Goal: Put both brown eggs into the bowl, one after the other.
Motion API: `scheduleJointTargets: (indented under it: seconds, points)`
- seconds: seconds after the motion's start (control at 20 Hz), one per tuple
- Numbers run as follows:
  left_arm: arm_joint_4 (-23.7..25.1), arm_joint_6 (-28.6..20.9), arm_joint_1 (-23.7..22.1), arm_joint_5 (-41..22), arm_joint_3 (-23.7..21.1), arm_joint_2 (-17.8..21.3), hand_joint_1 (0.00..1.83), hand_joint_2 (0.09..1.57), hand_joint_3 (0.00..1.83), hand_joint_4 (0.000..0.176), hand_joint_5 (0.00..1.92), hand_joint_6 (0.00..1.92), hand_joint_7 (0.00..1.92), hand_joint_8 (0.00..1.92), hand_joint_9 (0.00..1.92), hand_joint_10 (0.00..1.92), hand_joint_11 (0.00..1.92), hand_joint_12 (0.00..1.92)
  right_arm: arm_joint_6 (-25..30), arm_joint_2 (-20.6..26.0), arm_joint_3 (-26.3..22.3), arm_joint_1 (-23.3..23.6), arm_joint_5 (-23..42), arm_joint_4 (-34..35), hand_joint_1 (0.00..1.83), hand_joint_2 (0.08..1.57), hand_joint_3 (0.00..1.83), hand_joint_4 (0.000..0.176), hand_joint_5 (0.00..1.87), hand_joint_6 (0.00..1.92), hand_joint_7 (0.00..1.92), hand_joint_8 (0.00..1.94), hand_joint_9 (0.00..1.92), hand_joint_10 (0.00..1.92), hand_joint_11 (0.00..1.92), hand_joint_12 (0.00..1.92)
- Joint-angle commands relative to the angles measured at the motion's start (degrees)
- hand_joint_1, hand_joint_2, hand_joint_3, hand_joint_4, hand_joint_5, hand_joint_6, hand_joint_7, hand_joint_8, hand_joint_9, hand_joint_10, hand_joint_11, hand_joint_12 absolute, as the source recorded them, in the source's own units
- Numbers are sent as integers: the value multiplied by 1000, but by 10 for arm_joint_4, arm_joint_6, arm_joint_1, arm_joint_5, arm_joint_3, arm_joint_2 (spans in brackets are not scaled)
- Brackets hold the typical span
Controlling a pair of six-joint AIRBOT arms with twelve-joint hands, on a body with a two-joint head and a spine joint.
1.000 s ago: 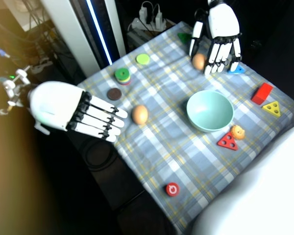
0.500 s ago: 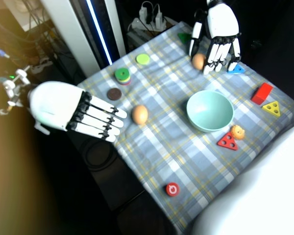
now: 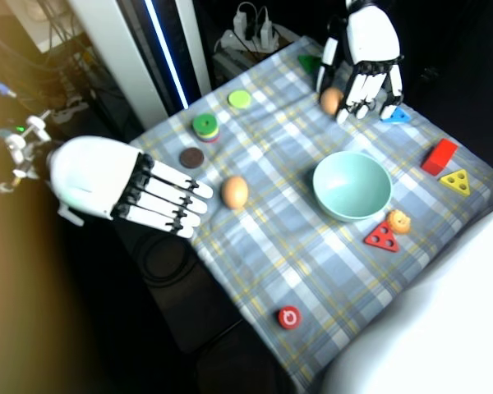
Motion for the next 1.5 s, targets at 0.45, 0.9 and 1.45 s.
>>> scheduleJointTargets:
  seconds: [0.45, 0.9, 1.45]
  points:
    - [33, -61, -41, -112, 0, -2, 1070, 1037, 0, 176, 1153, 677, 1416, 117, 979, 593, 0, 973, 4, 3, 4, 0, 68, 15, 885, 1285, 0, 0, 694, 6, 779, 7, 753, 6, 486, 617]
    - [57, -61, -233, -12, 139, -112, 1289, 1024, 2, 0, 1356, 35, 1177, 900, 950, 645, 35, 896, 4, -5, 13, 1, 68, 14, 872, 1298, 0, 0, 710, 1, 785, 0, 773, 2, 498, 655]
    - [-11, -42, -273, 118, 282, -217, 938, 1180, 2, 176, 835, 1191, 1134, 3, 1005, 3, 145, 838, 5, -16, 23, 13, 63, 2, 897, 1289, 0, 0, 705, 3, 777, 1, 746, 1, 483, 610]
